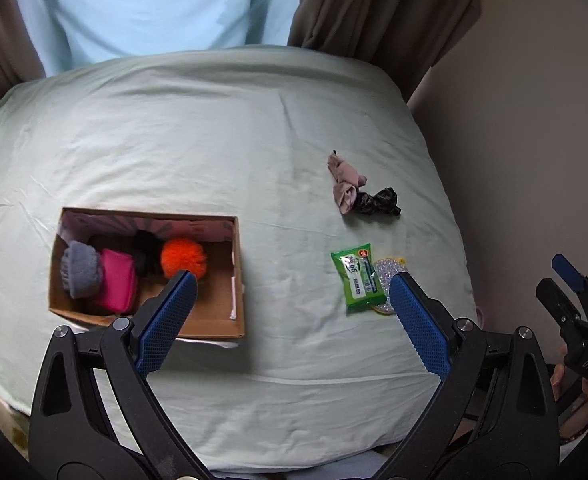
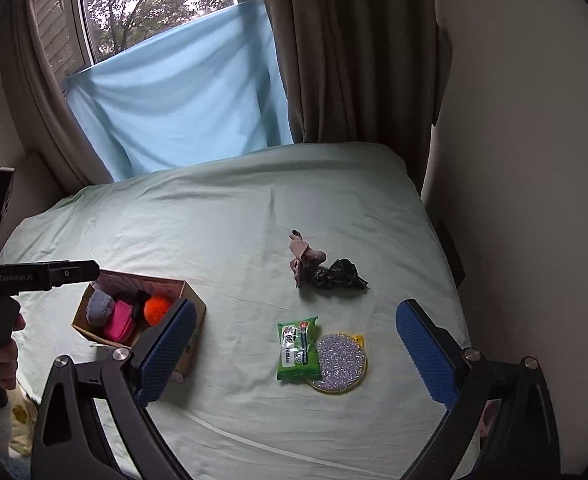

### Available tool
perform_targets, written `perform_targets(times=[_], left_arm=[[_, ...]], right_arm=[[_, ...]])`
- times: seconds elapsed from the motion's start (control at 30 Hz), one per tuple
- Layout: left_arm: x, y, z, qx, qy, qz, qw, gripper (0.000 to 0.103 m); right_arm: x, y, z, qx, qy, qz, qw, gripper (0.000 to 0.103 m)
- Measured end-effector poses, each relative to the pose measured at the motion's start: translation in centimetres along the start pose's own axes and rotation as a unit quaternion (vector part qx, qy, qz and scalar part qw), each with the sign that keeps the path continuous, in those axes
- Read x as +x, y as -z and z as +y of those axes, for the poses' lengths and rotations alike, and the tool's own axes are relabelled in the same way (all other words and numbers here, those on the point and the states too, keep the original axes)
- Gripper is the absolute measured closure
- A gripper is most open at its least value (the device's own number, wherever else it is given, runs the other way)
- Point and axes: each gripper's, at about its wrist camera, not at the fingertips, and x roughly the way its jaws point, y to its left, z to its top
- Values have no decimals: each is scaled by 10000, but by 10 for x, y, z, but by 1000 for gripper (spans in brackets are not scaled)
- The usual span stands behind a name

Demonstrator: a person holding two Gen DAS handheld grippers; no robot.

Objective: Organize soft objects
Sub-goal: 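Lift both tools away from the box, then grasp the green wipes pack with the left tool while the right tool grasps the silver sponge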

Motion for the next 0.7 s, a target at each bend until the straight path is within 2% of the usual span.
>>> perform_targets(times=[0.3, 0.47, 0.63, 0.7], left_arm=[[111, -6, -41, -6, 75, 891, 9960, 6], [190, 3, -59, -142, 511, 1545, 9866, 6], [253, 15, -87, 242, 567, 1969, 9785, 7], [274, 20, -92, 232, 573, 2127, 9752, 7]], right_arm=[[79, 27, -43, -577, -391, 631, 9956, 3], [134, 57, -54, -1187, -365, 1138, 9857, 3], [179, 84, -60, -1645, -423, 1454, 9747, 3], [196, 93, -61, -1710, -515, 1567, 9714, 3]])
